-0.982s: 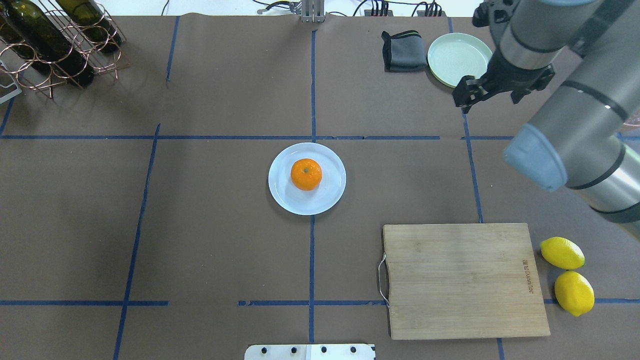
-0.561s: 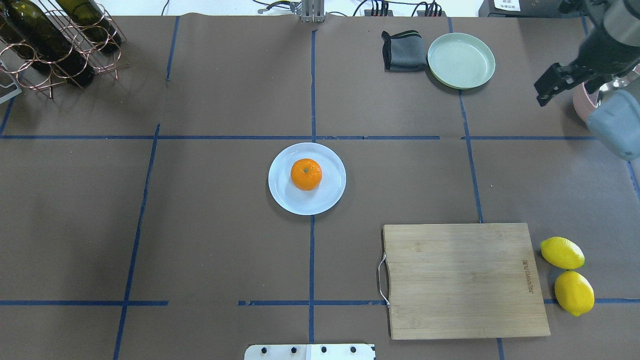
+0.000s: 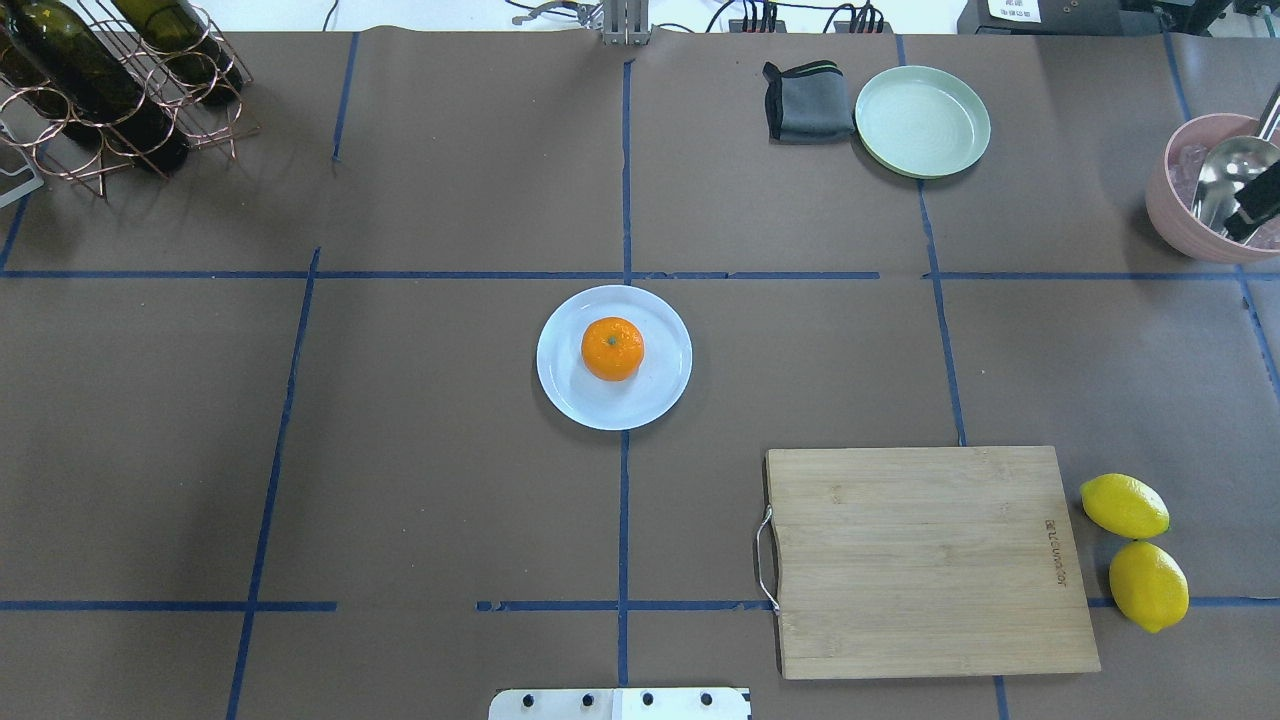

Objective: Pick orange to plate
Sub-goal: 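Open the right gripper and lift it away from the plate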

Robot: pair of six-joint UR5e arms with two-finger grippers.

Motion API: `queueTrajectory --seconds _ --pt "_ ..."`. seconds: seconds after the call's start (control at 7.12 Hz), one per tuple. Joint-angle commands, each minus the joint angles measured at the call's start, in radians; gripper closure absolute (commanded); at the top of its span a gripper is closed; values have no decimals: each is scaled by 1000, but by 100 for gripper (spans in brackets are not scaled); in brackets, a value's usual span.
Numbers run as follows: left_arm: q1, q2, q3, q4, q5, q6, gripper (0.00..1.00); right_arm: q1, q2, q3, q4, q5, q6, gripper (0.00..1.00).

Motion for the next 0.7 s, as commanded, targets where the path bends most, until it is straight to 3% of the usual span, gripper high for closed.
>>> queueTrajectory --seconds 0.0,0.42,0.56 --pt "-25 19 5 31 0 39 0 121 -42 -109 0 84 -212 0" --pt "-26 32 19 20 -2 39 0 129 -15 -189 3 97 -206 0" --pt "-25 30 18 22 -2 39 0 130 -21 -279 125 97 -166 0"
